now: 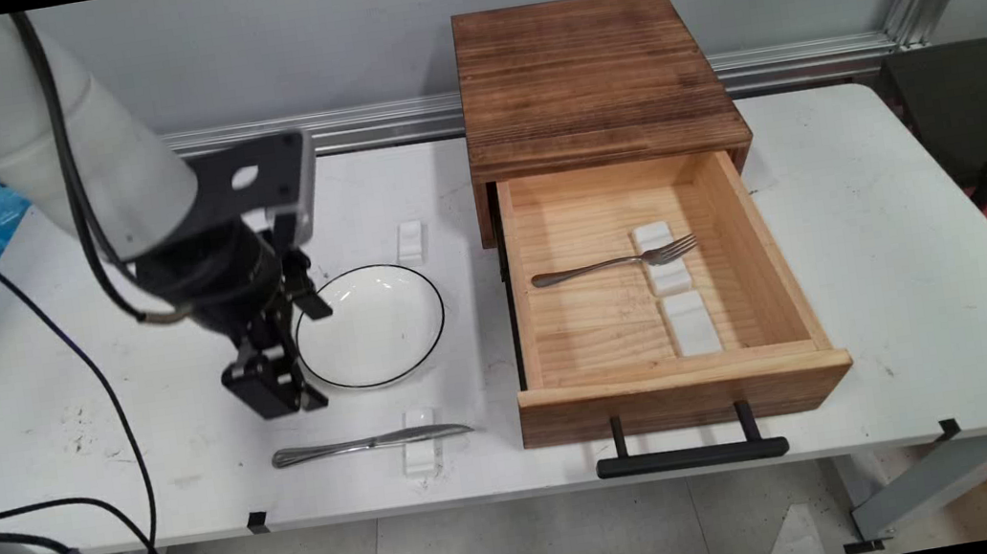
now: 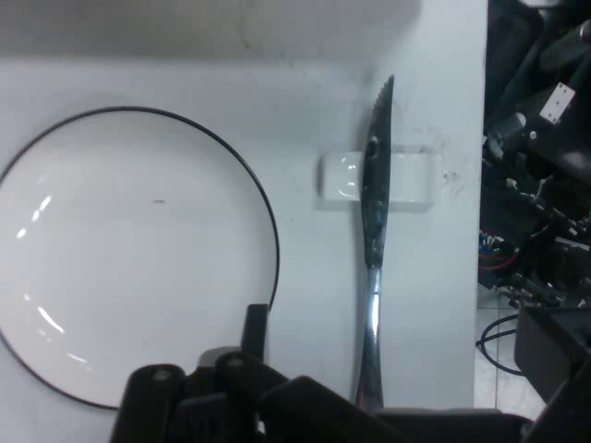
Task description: Pick up the knife from the right of the white plate
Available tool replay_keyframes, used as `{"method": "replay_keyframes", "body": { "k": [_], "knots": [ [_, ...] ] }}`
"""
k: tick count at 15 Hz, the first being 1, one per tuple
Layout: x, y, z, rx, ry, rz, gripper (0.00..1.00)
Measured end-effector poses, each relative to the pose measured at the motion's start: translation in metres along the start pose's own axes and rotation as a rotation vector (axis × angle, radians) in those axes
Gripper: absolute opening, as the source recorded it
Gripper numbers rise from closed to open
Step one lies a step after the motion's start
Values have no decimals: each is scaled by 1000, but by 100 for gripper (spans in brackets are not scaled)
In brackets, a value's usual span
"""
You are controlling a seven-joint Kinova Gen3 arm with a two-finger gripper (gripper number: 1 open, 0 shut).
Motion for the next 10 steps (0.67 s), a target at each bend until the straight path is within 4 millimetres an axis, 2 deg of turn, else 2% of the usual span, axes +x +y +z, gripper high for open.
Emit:
{"method": "replay_keyframes", "body": {
  "k": [10],
  "knots": [
    [-24,10,72,-11,-24,33,100]
  ]
}}
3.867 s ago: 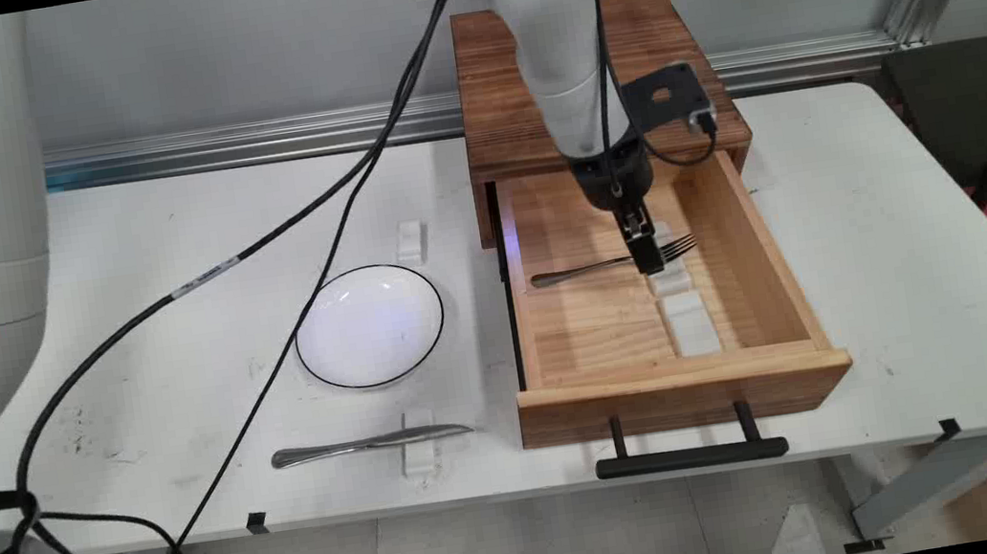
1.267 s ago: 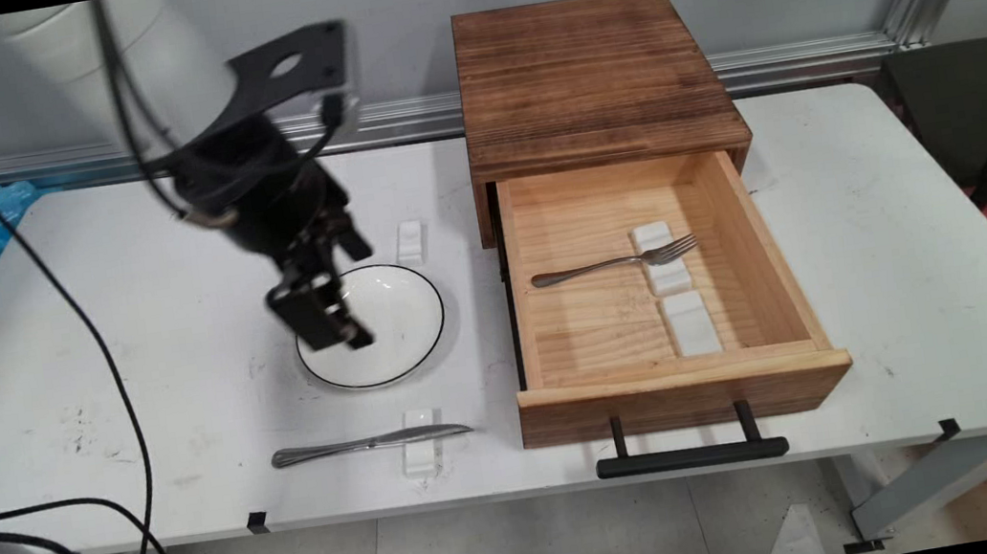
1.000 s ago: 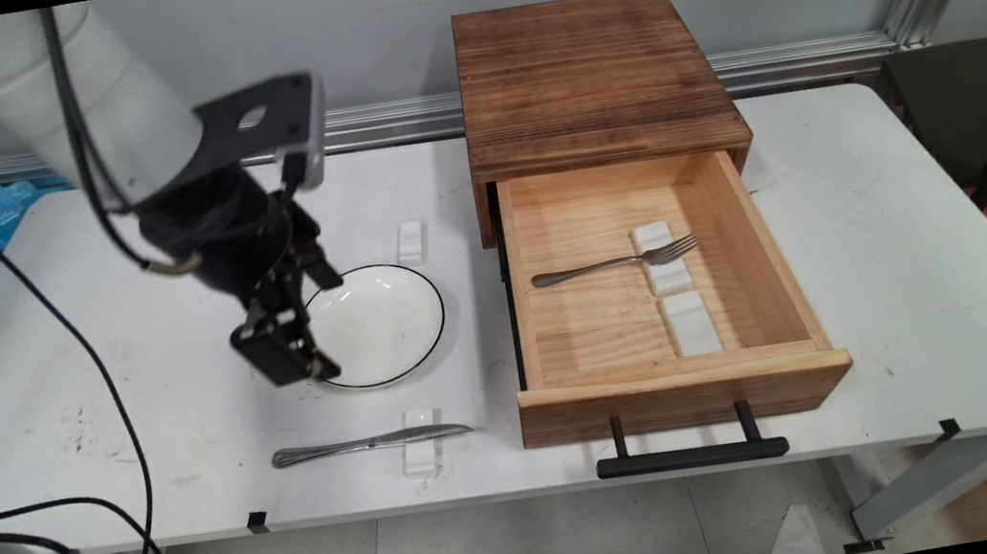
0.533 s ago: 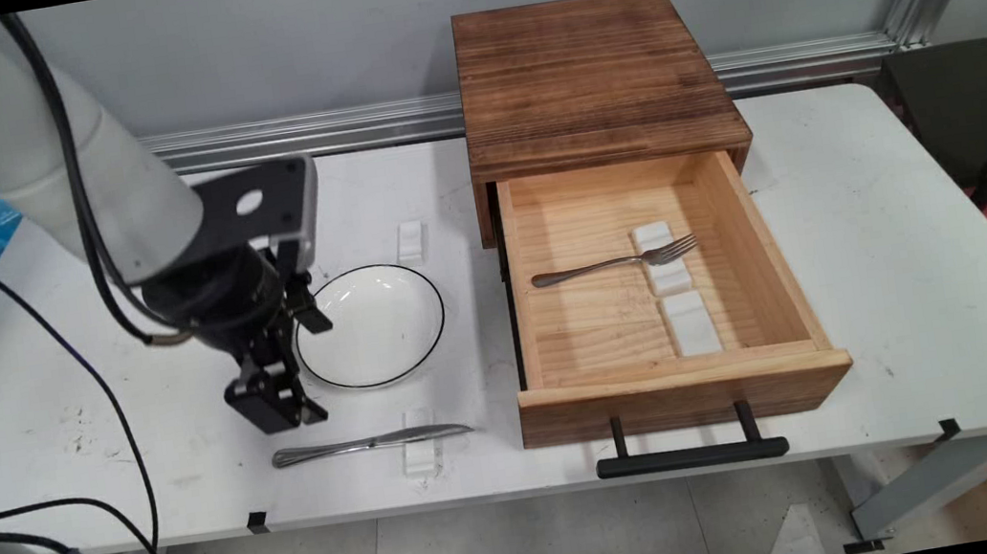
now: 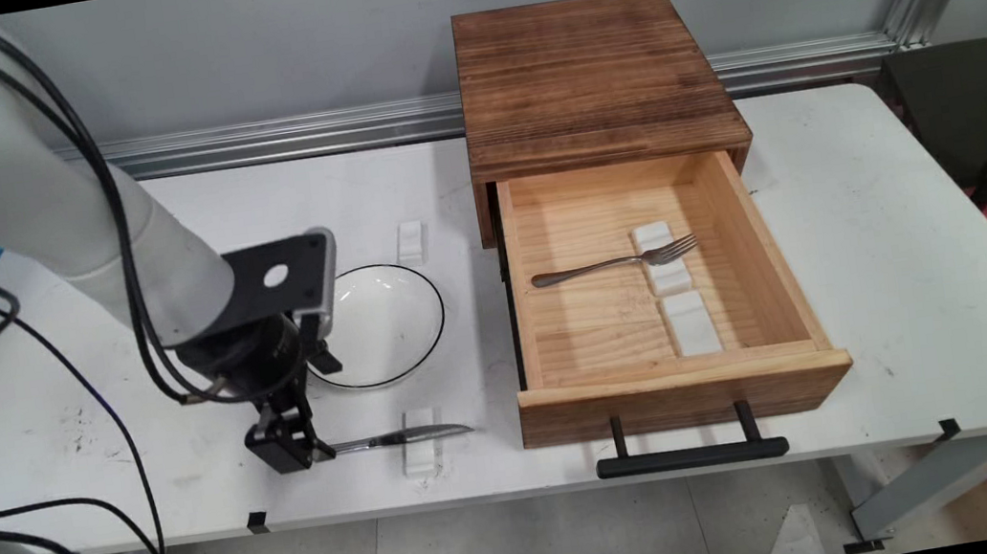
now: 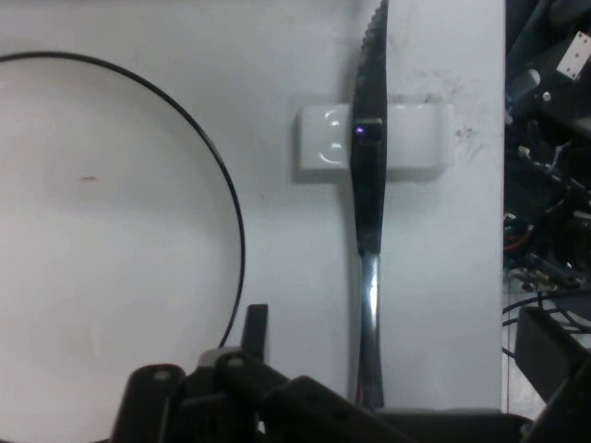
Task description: Pick up the knife from the right of the white plate
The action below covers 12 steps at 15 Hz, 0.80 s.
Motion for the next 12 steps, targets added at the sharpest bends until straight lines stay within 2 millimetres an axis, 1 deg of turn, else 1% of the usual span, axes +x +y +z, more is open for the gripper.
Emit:
{"method": "replay_keyframes", "body": {
  "k": [2,8,12],
  "knots": [
    [-3,0,13,-5,-4,2,100],
    [-6,1,42,-18,-5,-4,100],
    [-6,0,56,-22,-5,-5,100]
  ]
}}
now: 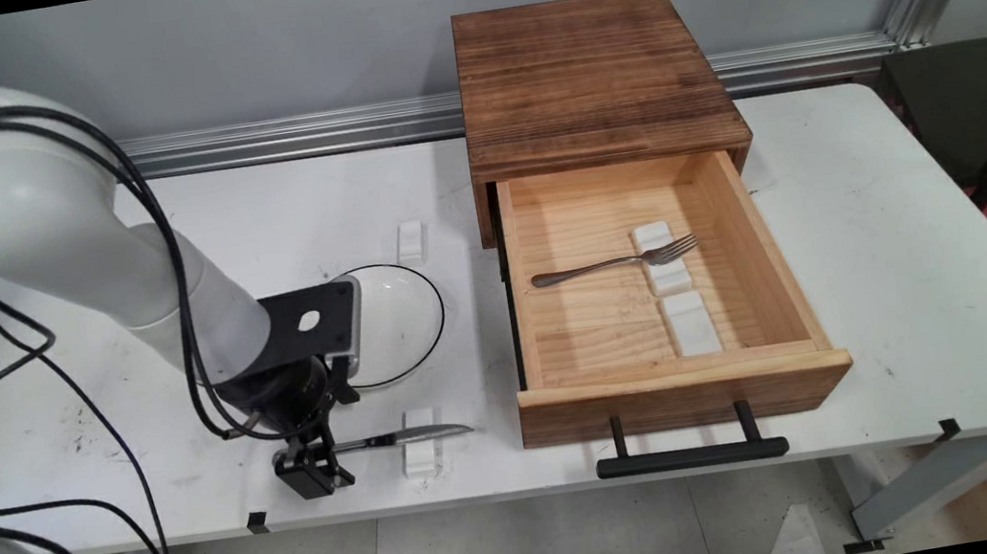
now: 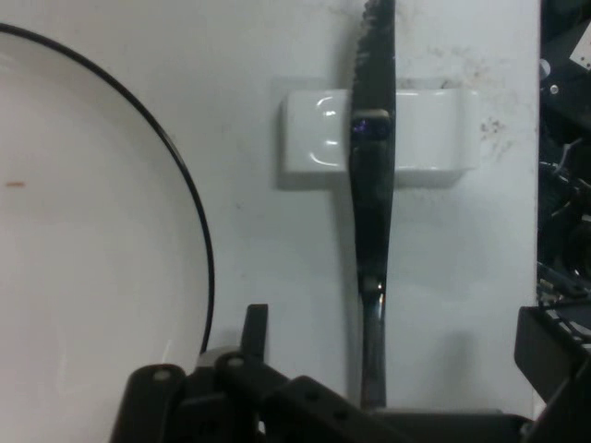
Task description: Pick up the knife from the right of the white plate
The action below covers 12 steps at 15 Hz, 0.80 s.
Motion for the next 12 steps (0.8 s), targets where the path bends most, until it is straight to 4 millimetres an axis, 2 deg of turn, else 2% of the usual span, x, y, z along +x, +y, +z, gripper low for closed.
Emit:
{"method": "replay_keyframes", "body": {
  "k": [12],
  "knots": [
    [-2,-4,20,-6,5,3,100]
  ]
}}
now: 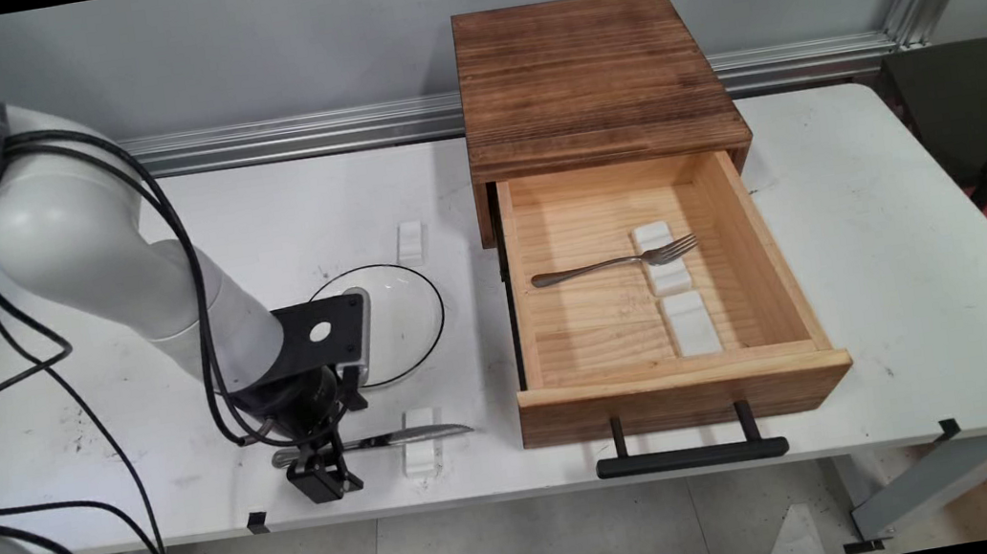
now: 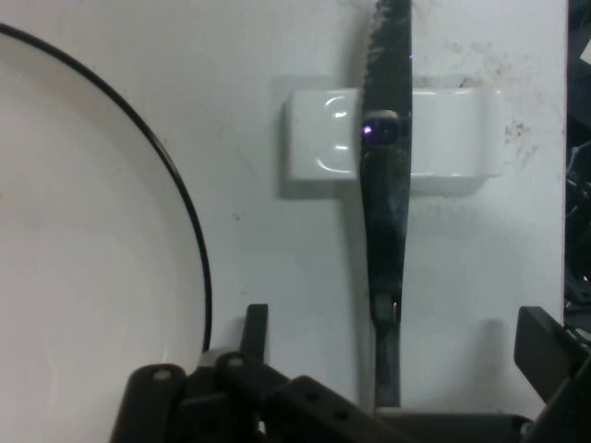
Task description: Pick up the knife from the right of the white plate, then place the picked object into the drawer
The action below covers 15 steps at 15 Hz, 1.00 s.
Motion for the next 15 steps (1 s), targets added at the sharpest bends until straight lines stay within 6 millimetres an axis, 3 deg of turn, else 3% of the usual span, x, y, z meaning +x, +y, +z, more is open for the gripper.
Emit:
{"method": "replay_keyframes", "body": {
  "k": [1,2,15],
  "knots": [
    [0,0,0,-1,1,0,100],
    [-1,0,1,-2,2,1,0],
    [-2,-1,-3,-20,13,5,0]
  ]
}}
